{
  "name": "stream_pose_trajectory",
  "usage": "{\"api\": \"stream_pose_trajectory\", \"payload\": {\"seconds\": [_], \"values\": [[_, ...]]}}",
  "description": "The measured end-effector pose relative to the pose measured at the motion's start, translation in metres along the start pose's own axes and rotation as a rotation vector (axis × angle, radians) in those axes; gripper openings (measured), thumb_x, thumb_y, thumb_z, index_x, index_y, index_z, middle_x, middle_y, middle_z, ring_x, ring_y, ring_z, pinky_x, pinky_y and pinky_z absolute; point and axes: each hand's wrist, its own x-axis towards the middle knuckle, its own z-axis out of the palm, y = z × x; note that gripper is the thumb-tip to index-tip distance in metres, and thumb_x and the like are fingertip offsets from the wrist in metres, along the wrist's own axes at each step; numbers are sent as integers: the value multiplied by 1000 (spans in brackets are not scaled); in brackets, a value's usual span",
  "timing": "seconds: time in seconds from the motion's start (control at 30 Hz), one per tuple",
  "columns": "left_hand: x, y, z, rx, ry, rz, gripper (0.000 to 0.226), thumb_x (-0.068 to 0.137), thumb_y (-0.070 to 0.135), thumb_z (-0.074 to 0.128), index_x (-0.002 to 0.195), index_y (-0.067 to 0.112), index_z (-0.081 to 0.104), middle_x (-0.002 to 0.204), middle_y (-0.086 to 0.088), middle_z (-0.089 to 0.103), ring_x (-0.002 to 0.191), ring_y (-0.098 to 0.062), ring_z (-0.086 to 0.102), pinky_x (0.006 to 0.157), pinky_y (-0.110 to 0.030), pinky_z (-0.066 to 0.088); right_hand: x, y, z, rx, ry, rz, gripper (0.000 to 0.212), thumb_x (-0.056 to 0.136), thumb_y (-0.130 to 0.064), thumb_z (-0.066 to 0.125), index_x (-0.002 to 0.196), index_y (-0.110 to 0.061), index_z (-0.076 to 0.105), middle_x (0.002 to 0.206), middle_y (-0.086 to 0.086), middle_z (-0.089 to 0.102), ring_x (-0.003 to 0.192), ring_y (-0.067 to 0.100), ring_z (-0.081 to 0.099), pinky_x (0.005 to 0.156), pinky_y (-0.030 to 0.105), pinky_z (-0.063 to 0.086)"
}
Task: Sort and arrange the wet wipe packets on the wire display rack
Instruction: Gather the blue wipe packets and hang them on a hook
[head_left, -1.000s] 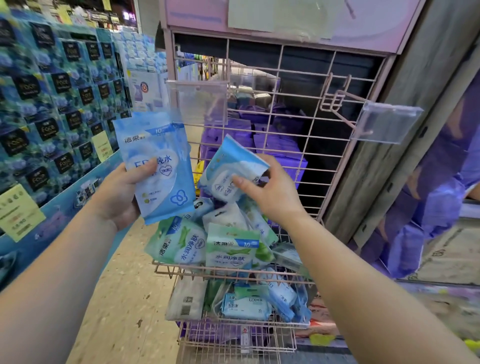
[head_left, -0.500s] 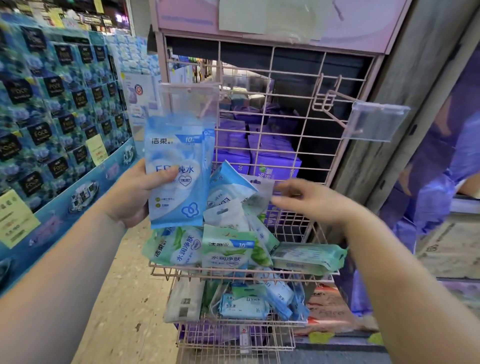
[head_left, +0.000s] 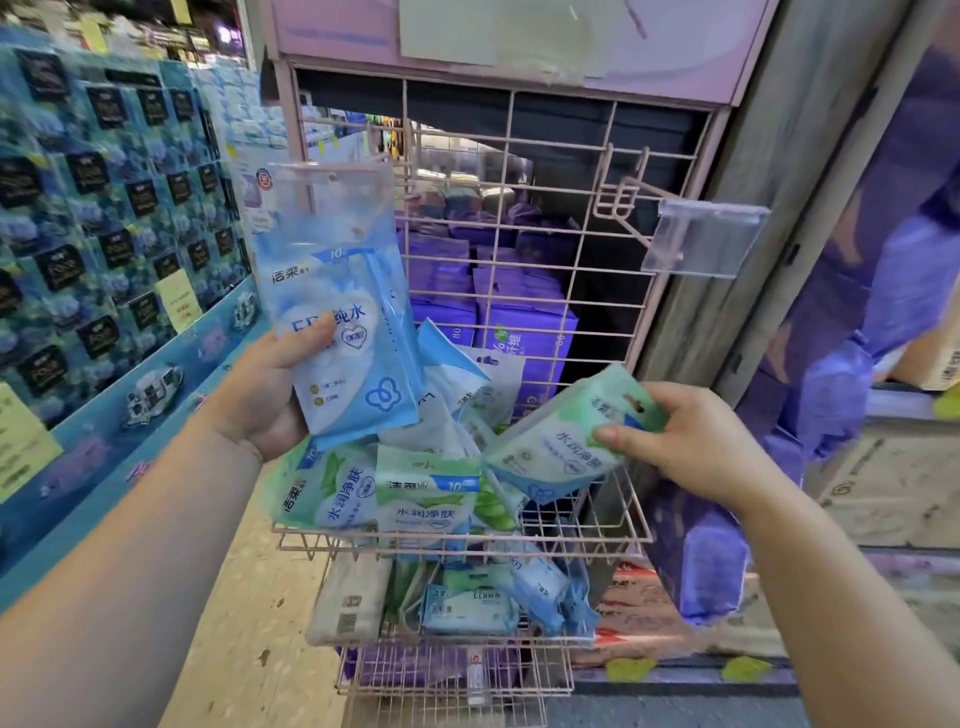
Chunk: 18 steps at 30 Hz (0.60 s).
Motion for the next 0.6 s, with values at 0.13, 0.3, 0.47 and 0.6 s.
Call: {"api": "stream_pose_trajectory", "payload": {"seconds": [0.13,0.3,0.47,0.6], "values": [[-3,-3,0,36,-22,18,64,36,42,92,93,17,77,97,-3,76,88,-16,72,70,-27,58,8,-11,22,79,-116,14,18,73,-28,81,79,-18,67,57,-6,66,45,8,53,49,25,45],[-8,3,11,82,-46,48,65,39,39,92,96,13,75,95,-6,76,85,-19,73,67,-28,58,10,-17,13,206,-13,-69,6,79,-17,75,80,-18,69,63,-8,69,49,4,55,51,20,47],[-11,15,0,88,22,113,28,83,19,56,108,12,66,95,-2,76,86,-17,73,69,-28,58,12,-30,11,545,162,-143,14,83,-6,67,80,-20,68,67,-8,72,51,5,58,49,19,50],[-14,20,-15,150,53,104,30,92,13,45,119,10,60,100,-2,75,90,-18,72,72,-29,58,17,-47,56,623,99,-51,14,85,-6,66,82,-20,66,71,-1,72,55,13,60,52,23,54]]}}
